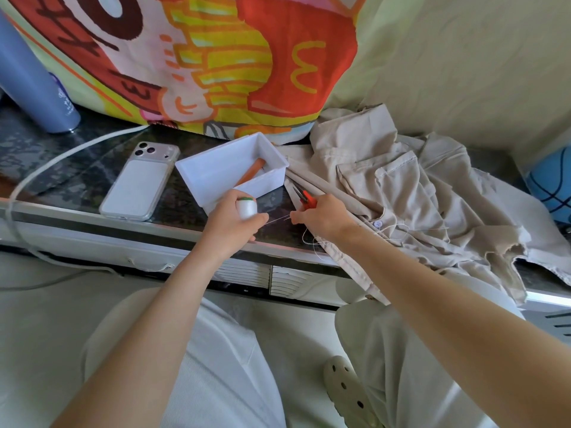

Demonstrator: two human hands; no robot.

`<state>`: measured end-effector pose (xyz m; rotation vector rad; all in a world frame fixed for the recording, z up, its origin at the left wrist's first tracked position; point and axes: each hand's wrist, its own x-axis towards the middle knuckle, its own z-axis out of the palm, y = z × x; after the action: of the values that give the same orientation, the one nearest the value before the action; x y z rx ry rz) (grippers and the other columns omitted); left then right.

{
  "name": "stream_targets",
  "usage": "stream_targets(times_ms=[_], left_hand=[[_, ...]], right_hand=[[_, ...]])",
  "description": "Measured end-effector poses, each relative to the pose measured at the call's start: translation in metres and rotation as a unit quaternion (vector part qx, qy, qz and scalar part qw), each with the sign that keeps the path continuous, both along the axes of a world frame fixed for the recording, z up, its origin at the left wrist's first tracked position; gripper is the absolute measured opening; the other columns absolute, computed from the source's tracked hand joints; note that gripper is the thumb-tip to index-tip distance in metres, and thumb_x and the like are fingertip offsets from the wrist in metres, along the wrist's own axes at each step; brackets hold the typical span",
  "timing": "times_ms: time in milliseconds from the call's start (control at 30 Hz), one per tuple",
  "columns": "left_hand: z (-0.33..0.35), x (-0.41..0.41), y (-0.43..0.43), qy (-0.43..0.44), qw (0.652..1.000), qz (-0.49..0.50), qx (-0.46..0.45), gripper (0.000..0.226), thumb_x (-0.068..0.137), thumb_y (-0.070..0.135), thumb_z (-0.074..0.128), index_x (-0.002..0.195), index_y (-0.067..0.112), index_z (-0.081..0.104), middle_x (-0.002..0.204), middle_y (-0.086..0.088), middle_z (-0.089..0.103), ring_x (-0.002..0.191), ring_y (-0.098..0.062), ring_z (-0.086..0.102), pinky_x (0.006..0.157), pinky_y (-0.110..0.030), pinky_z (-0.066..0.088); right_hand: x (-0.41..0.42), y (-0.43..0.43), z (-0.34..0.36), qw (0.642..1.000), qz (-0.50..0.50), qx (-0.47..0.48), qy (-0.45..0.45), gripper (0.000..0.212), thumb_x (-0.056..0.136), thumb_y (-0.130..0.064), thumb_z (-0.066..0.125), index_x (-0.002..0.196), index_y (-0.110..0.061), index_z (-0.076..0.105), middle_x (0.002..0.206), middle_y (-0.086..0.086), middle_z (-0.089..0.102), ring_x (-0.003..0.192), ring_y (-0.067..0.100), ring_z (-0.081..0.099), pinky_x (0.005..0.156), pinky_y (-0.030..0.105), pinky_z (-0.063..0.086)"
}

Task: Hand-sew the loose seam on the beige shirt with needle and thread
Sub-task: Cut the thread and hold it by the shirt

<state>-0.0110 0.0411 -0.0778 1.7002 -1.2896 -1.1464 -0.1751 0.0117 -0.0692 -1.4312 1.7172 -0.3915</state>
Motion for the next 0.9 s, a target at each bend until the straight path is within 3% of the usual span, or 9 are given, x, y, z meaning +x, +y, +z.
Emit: stream_targets(times_ms=[100,233,333,467,567,700,800,900], left_hand=[[-0.002,0.0,0.001,-0.06,0.998,-0.032,-0.007,0.029,0.081,0.013,0.071,0.101,0.019,0.051,0.097,0.001,0.054,0.081,-0.016,0.059,0.063,-0.029,0.057],[-0.003,-0.002,0.001,-0.119,0.987,-0.108,-0.017,0.027,0.083,0.01,0.067,0.089,0.027,0.047,0.09,0.0,0.064,0.076,-0.016,0.058,0.051,-0.015,0.042],[-0.001,-0.007,0.003,-0.128,0.979,-0.158,-0.011,0.024,0.084,0.012,0.064,0.084,0.029,0.047,0.087,0.002,0.063,0.07,-0.012,0.052,0.052,-0.017,0.038],[0.001,-0.008,0.001,-0.115,0.985,-0.129,-0.018,0.021,0.084,0.01,0.063,0.086,0.025,0.048,0.091,-0.002,0.062,0.076,-0.017,0.055,0.056,-0.021,0.039],[-0.002,-0.008,-0.001,-0.122,0.988,-0.096,-0.018,0.02,0.084,0.01,0.062,0.09,0.022,0.049,0.1,-0.009,0.063,0.087,-0.024,0.058,0.057,-0.021,0.041],[-0.006,-0.01,-0.002,-0.138,0.987,-0.085,-0.012,0.02,0.085,0.01,0.062,0.096,0.021,0.048,0.103,-0.01,0.061,0.086,-0.022,0.056,0.055,-0.021,0.041],[-0.007,-0.011,-0.002,-0.14,0.986,-0.086,-0.013,0.02,0.086,0.009,0.062,0.097,0.02,0.048,0.103,-0.01,0.061,0.088,-0.022,0.056,0.056,-0.019,0.04],[-0.006,-0.012,-0.002,-0.148,0.985,-0.086,-0.014,0.02,0.086,0.009,0.061,0.099,0.019,0.049,0.105,-0.009,0.06,0.088,-0.02,0.054,0.056,-0.016,0.036]], right_hand=[[-0.004,-0.001,-0.007,1.0,0.001,0.0,0.011,0.015,0.084,-0.021,0.067,0.077,-0.01,0.059,0.058,0.0,0.051,0.054,0.014,0.048,0.053,0.022,0.041],[-0.006,-0.001,-0.011,1.0,-0.001,-0.011,0.017,0.015,0.084,-0.021,0.066,0.087,-0.006,0.064,0.059,0.001,0.052,0.054,0.015,0.048,0.054,0.024,0.042],[-0.007,-0.002,-0.012,0.999,-0.002,-0.019,0.029,0.014,0.084,-0.02,0.065,0.085,-0.006,0.066,0.058,0.0,0.052,0.053,0.014,0.049,0.054,0.023,0.044],[-0.009,-0.001,-0.011,1.0,0.011,-0.014,0.022,0.015,0.085,-0.021,0.066,0.086,-0.006,0.066,0.06,0.0,0.053,0.057,0.016,0.051,0.06,0.025,0.047],[-0.01,0.001,-0.008,0.999,0.04,-0.009,0.033,0.015,0.088,-0.024,0.064,0.085,-0.01,0.062,0.061,-0.002,0.052,0.054,0.011,0.048,0.052,0.02,0.041],[-0.011,0.004,0.003,0.992,0.09,-0.021,0.082,0.032,0.088,-0.037,0.063,0.08,-0.011,0.046,0.064,-0.002,0.044,0.056,0.012,0.043,0.051,0.022,0.034],[-0.013,0.012,0.017,0.997,0.062,-0.033,0.035,0.042,0.088,-0.052,0.057,0.099,-0.017,0.036,0.081,-0.005,0.048,0.076,0.011,0.049,0.063,0.024,0.036],[-0.015,0.02,0.026,0.997,0.001,-0.019,-0.071,0.04,0.095,-0.053,0.037,0.083,-0.016,0.039,0.068,-0.005,0.045,0.061,0.009,0.044,0.056,0.024,0.034]])
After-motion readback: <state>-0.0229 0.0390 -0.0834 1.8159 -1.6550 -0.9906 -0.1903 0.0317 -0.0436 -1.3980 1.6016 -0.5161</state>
